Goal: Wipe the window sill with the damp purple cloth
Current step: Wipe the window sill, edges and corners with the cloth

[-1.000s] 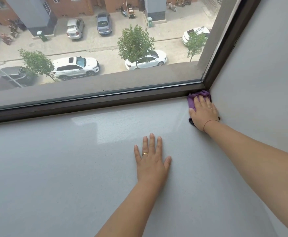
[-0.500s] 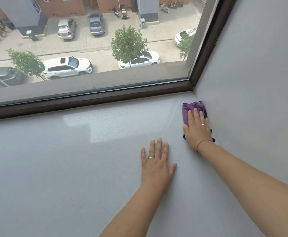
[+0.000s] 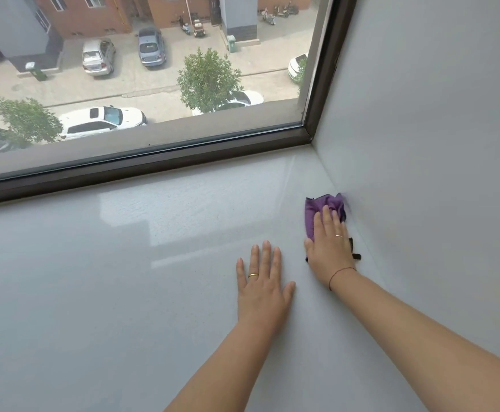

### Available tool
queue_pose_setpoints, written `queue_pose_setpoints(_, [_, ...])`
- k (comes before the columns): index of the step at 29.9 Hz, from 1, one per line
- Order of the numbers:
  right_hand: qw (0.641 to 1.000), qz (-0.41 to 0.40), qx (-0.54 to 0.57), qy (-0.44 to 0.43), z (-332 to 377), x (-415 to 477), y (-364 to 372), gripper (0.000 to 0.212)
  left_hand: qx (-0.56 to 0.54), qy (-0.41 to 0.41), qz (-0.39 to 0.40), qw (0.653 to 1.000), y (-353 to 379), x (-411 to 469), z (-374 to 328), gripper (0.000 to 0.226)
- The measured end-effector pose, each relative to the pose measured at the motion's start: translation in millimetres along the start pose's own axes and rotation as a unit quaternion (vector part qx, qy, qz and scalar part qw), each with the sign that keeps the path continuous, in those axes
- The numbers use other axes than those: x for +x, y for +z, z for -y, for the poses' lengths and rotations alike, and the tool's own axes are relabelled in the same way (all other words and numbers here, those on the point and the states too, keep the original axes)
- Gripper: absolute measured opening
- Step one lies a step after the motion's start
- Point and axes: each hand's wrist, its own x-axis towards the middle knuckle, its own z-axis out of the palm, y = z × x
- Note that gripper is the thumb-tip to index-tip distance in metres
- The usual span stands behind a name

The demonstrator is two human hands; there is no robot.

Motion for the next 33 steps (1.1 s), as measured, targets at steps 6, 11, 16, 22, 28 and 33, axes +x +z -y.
queue_pose_setpoints(6, [0.994, 0.006, -0.031, -0.108, -28.2, -42.6, 6.9, 0.059, 0.009, 0.002, 0.009, 1.000, 6.2, -26.0, -5.1, 0.070])
queue_pose_setpoints(11, [1.000, -0.001, 0.010, 0.003, -32.3, -67.9, 10.2, 0.059, 0.008, -0.014, 0.007, 1.000, 13.7, -49.1, -7.7, 0.069])
queue_pose_setpoints(16, [0.990, 0.011, -0.032, -0.137, -36.4, -125.9, 32.1, 0.059, 0.007, -0.032, 0.007, 0.999, 22.8, -77.1, -18.4, 0.068])
queue_pose_setpoints(22, [0.997, 0.026, -0.009, -0.066, -77.5, -153.1, 26.7, 0.058, 0.008, -0.045, 0.016, 0.999, 32.0, -119.3, -33.8, 0.068])
queue_pose_setpoints(28, [0.990, 0.034, -0.018, -0.136, -78.0, -205.5, 41.1, 0.060, 0.005, -0.061, 0.017, 0.998, 44.6, -154.1, -58.5, 0.068])
queue_pose_setpoints(33, [0.989, 0.031, -0.062, -0.134, -117.8, -234.0, 39.4, 0.059, 0.001, -0.069, 0.021, 0.997, 52.1, -177.7, -74.4, 0.068])
